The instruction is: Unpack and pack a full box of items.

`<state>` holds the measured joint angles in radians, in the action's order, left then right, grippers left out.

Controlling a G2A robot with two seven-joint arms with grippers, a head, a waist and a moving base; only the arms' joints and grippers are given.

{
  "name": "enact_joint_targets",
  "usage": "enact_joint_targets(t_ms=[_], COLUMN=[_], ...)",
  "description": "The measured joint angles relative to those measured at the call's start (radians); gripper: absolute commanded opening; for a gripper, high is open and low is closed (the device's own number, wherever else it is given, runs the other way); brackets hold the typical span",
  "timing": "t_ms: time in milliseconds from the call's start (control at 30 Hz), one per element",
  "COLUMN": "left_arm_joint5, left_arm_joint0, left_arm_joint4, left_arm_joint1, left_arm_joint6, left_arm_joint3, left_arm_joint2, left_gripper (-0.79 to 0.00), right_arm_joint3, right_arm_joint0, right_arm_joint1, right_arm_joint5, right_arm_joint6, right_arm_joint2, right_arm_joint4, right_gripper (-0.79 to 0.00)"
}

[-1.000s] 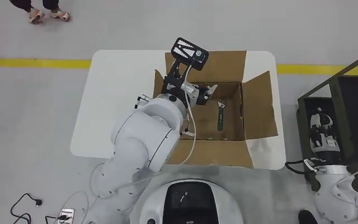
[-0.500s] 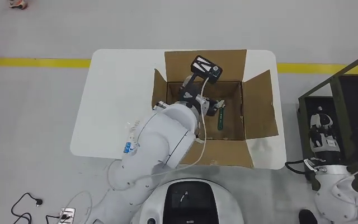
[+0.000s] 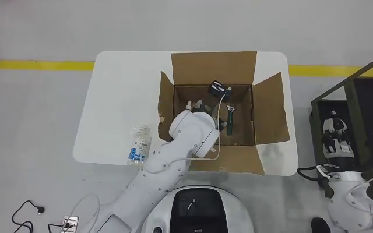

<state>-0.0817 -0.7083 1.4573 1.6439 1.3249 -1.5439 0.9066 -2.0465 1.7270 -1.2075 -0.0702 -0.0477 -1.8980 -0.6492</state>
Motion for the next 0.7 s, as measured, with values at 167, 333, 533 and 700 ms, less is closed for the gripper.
enact_joint_targets(t_ms=[167,333,533,700], left_arm_joint5=[-0.004,-0.004,-0.021,-0.066], left_arm_joint0=[0.004,0.004,-0.017,0.003], left_arm_joint4=[-0.003,-0.003,0.003,-0.051], left_arm_joint1=[0.001,0.001,-0.002,0.006], left_arm_joint6=[-0.001,-0.001,-0.031,-0.059], left_arm_joint3=[0.017,0.017,0.054,0.143], left_arm_joint2=[0.007,0.007,0.025,0.060], left_gripper=[0.000,0.000,0.000,0.000], right_arm_joint3=[0.000,0.000,0.000,0.000], right_arm_joint0=[0.000,0.000,0.000,0.000], right_arm_joint1=[0.000,0.000,0.000,0.000], right_arm_joint5=[0.000,0.000,0.000,0.000], right_arm_joint6=[0.000,0.000,0.000,0.000], right_arm_joint2=[0.000,0.000,0.000,0.000], right_arm_joint4=[0.000,0.000,0.000,0.000], right_gripper=[-0.785,-0.785,-0.785,-0.785])
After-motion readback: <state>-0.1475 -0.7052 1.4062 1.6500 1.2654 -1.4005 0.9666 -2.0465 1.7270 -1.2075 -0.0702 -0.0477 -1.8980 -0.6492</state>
